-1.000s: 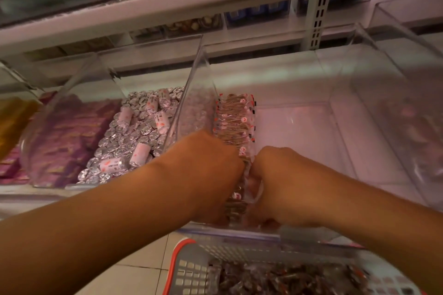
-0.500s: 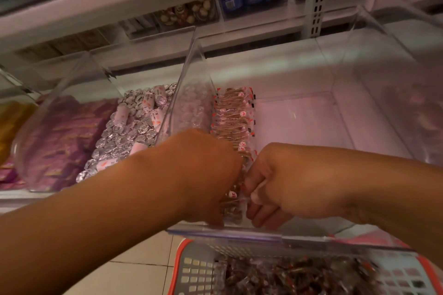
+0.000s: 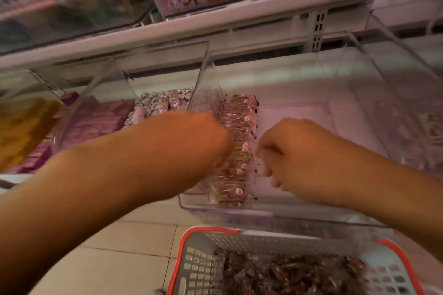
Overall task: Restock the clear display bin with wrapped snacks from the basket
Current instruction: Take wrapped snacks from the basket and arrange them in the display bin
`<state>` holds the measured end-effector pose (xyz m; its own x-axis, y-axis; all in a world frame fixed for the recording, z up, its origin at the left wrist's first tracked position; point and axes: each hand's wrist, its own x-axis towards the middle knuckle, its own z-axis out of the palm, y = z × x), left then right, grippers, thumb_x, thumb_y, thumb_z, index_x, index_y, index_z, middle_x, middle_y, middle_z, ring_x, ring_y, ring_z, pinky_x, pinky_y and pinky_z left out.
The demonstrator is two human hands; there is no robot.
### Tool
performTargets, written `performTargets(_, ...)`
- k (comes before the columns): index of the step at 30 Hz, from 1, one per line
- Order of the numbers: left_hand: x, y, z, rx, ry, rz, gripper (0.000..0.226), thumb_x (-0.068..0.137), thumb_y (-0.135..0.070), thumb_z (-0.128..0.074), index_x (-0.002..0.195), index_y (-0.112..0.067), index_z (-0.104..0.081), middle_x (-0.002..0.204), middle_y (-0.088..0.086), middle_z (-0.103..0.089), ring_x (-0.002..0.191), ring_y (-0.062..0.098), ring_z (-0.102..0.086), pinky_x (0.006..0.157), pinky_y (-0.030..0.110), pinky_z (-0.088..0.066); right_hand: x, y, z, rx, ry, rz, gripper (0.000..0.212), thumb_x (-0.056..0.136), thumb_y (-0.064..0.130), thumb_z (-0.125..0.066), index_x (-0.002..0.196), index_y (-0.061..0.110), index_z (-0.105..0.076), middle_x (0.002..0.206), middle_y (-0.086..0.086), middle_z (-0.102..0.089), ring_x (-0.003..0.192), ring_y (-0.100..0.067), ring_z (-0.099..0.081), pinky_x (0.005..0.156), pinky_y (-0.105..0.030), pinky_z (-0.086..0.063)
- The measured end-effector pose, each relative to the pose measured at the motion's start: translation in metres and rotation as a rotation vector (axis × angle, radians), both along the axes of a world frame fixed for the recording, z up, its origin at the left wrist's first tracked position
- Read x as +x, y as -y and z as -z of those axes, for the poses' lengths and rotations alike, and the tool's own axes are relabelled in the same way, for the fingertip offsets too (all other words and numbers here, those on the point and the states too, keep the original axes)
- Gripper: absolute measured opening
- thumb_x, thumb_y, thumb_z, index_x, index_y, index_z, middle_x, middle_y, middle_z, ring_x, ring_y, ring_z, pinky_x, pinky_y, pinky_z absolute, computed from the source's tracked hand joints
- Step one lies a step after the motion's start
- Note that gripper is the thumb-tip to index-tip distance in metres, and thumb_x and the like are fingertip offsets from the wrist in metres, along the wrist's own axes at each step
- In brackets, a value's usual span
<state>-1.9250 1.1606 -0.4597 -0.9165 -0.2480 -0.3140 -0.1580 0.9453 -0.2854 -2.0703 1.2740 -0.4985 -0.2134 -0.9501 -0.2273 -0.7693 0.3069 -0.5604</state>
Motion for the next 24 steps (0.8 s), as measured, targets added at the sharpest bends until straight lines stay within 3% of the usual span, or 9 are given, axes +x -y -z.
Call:
performTargets(2,0.02,-0.006,-0.009,0.246,-0.187,-0.032,0.013,0.082,-0.047,-0.065,0.08,-0.037,-0.057,0.07,-0.017,-0.057,0.064,-0.002,-0.054,0.065,0.037,-0.055,-0.001,-0.023,-0.004,-0.291,0.015,0.034,0.019,0.092,0.015,-0.059,0.079,0.02,-0.073,0.065,0.01,-0.065,0.061,0.0,-0.062,0.055,-0.004,-0.044)
performTargets(5,0.055,-0.037,0.007,0.677,-0.1,-0.082,0.014,0.072,-0.052,-0.071,0.077,-0.039,-0.067,0.061,-0.028,-0.061,0.051,-0.011,-0.056,0.052,0.01,-0.047,0.011,-0.074,0.0,-0.446,-0.016,-0.059,0.015,0.08,0.022,-0.061,0.066,0.022,-0.066,0.046,0.016,-0.048,0.051,0.0,-0.053,0.048,-0.006,-0.033)
performTargets(7,0.059,-0.065,0.054,0.801,0.154,-0.184,0.015,0.072,-0.051,-0.07,0.077,-0.037,-0.07,0.062,-0.028,-0.064,0.054,-0.01,-0.059,0.048,0.006,-0.041,0.026,-0.101,0.03,-0.24,-0.088,-0.196,0.016,0.076,0.03,-0.054,0.067,0.021,-0.063,0.052,0.01,-0.055,0.053,-0.006,-0.055,0.052,-0.017,-0.04)
performTargets(10,0.058,-0.111,0.161,0.85,0.619,-0.47,0.013,0.084,-0.027,-0.07,0.073,-0.019,-0.069,0.079,-0.006,-0.073,0.074,0.008,-0.071,0.065,0.021,-0.054,0.055,-0.123,0.098,0.254,-0.208,-0.484,0.02,0.085,0.03,-0.05,0.08,0.016,-0.063,0.084,-0.011,-0.069,0.079,-0.031,-0.066,0.066,-0.035,-0.052)
performTargets(13,0.074,-0.146,0.259,0.733,0.662,-0.632,0.016,0.088,-0.027,-0.068,0.094,-0.012,-0.067,0.108,0.009,-0.071,0.098,0.023,-0.069,0.085,0.035,-0.057,0.072,-0.141,0.18,0.588,-0.11,-0.54,0.024,0.093,0.023,-0.057,0.105,0.005,-0.067,0.107,-0.022,-0.068,0.098,-0.036,-0.065,0.071,-0.032,-0.044)
performTargets(16,0.1,-0.174,0.33,0.709,0.594,-0.683,0.037,0.092,-0.033,-0.062,0.117,-0.006,-0.063,0.126,0.013,-0.062,0.112,0.027,-0.061,0.096,0.038,-0.05,0.074,-0.171,0.263,0.82,0.008,-0.285,0.045,0.09,0.022,-0.069,0.13,0.005,-0.056,0.128,-0.02,-0.059,0.114,-0.035,-0.058,0.087,-0.033,-0.048)
performTargets(18,0.113,-0.193,0.363,0.727,0.567,-0.749,0.051,0.093,-0.04,-0.058,0.133,-0.008,-0.054,0.137,0.015,-0.054,0.122,0.029,-0.054,0.103,0.039,-0.044,0.079,-0.194,0.304,0.863,0.184,0.041,0.101,0.076,0.031,-0.085,0.154,0.012,-0.025,0.152,-0.018,-0.038,0.133,-0.037,-0.044,0.106,-0.037,-0.043)
performTargets(20,0.125,-0.21,0.387,0.744,0.559,-0.826,0.063,0.095,-0.049,-0.051,0.146,-0.013,-0.04,0.148,0.016,-0.042,0.134,0.03,-0.043,0.112,0.04,-0.035,0.093,-0.207,0.331,0.845,0.388,0.301,0.135,0.064,0.036,-0.093,0.159,0.022,0.002,0.164,-0.016,-0.015,0.144,-0.039,-0.03,0.113,-0.042,-0.036)
performTargets(24,0.144,-0.218,0.419,0.885,0.451,-0.941,0.057,0.095,-0.051,-0.047,0.143,-0.02,-0.045,0.144,0.013,-0.047,0.129,0.029,-0.046,0.11,0.038,-0.038,0.13,-0.216,0.372,0.791,0.386,0.438,0.149,0.05,0.061,-0.091,0.157,0.033,0.008,0.165,-0.011,-0.007,0.141,-0.042,-0.034,0.108,-0.051,-0.042)
